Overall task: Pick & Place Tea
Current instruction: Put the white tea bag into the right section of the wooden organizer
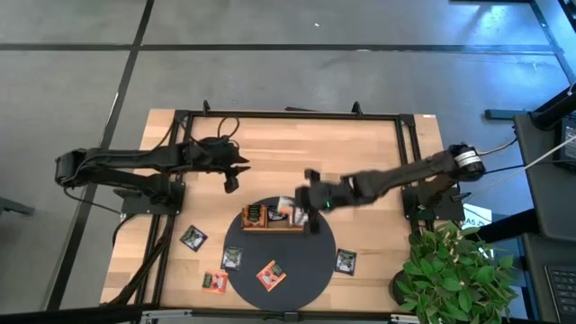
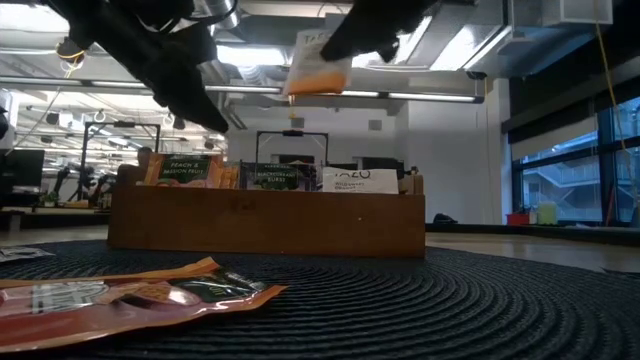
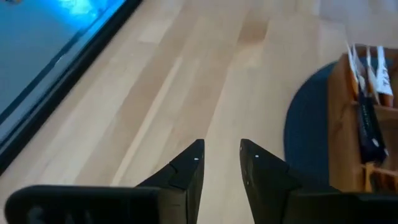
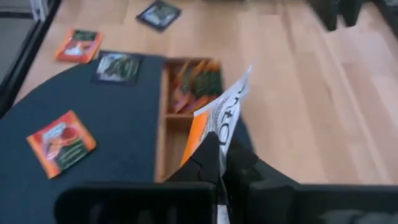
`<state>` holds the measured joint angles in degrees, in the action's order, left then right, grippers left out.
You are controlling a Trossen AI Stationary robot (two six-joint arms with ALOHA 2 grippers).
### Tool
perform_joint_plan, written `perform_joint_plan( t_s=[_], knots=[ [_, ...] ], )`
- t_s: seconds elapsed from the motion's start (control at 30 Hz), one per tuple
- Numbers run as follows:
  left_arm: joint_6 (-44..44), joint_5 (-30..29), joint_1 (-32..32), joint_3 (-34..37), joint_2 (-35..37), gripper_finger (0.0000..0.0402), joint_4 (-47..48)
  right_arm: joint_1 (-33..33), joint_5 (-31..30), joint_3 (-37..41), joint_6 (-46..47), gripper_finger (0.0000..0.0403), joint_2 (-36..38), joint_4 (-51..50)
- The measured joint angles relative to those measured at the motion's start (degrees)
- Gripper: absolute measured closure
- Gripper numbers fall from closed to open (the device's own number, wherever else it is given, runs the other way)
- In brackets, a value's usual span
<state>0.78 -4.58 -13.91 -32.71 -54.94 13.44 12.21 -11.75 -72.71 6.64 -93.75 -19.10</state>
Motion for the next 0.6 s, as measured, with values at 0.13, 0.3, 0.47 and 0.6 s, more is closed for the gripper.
perform_joint_plan(
  t_s=[0.13,0.3,0.47,0.6],
  knots=[
    [0.0,0.0,1.2,0.0,-0.2,0.0302,-0.1,5.3,-4.9,0.0,3.7,0.0395,-3.1,-0.8],
    [0.1,-0.2,2.3,0.0,-0.3,0.0302,-0.2,8.3,-8.5,0.0,3.8,0.0395,-7.3,-2.6],
    [0.1,-0.2,3.2,0.0,-0.3,0.0302,-0.3,8.5,-11.3,0.1,7.1,0.0394,-9.5,-7.1],
    [0.1,-0.2,3.4,0.0,-0.3,0.0302,-0.6,8.5,-11.3,0.1,8.2,0.0394,-9.9,-10.2]
  ],
)
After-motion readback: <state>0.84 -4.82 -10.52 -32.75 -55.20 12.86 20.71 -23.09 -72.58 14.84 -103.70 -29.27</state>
